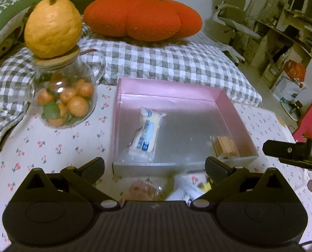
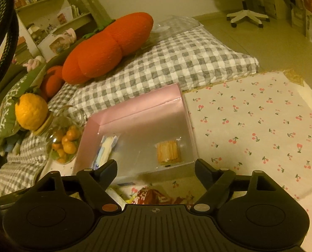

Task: Organize snacks
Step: 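Lower and release the bread packet in the box while the right tool releases the biscuit packet, then withdraw both open tools from the box back toward the snacks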

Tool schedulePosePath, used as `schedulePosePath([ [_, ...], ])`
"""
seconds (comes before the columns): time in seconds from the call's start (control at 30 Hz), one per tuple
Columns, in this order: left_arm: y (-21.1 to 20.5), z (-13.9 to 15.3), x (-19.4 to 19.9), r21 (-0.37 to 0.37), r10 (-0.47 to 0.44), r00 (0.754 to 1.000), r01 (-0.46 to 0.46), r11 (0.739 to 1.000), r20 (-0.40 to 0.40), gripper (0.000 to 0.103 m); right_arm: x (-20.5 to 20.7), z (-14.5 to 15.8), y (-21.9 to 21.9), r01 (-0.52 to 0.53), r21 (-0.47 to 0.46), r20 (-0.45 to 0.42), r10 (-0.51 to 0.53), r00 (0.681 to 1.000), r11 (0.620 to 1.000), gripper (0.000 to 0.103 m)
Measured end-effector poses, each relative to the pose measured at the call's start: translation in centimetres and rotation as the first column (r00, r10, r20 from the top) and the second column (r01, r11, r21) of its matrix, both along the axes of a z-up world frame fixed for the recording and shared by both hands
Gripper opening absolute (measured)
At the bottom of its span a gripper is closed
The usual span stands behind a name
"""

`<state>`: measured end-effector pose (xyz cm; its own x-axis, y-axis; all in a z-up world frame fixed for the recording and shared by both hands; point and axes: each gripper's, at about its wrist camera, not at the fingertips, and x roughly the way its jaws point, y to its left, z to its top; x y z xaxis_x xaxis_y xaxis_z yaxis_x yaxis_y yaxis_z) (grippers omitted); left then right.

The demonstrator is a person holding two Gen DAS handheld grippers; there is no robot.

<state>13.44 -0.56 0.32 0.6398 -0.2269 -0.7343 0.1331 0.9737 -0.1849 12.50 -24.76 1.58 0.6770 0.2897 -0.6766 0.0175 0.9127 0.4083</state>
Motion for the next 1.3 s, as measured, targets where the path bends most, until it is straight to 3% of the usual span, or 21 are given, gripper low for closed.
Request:
schedulePosePath([
  [0.43, 1.7, 0.1, -3.6, -0.008, -0.04, 0.999, 0.04, 0.999, -0.015, 0.102, -3.2, 0.0, -0.6, -0.041, -0.048, 0.007, 0.041, 0.999, 0.998, 0.087],
  [0.9, 4.8, -0.5, -7.1, 0.032, -0.063, 0.998, 0.063, 0.997, -0.009, 0.102, -6.6, -1.1, 0.0, -0.098, -0.114, 0.004, 0.099, 0.995, 0.989, 0.087],
  [1.3, 6.9, -2.5, -10.0, 0.069, -0.099, 0.995, 0.1, 0.993, -0.015, 0.102, -9.7, -3.0, 2.4, -0.203, -0.197, 0.013, 0.21, 0.978, 0.959, 0.087],
])
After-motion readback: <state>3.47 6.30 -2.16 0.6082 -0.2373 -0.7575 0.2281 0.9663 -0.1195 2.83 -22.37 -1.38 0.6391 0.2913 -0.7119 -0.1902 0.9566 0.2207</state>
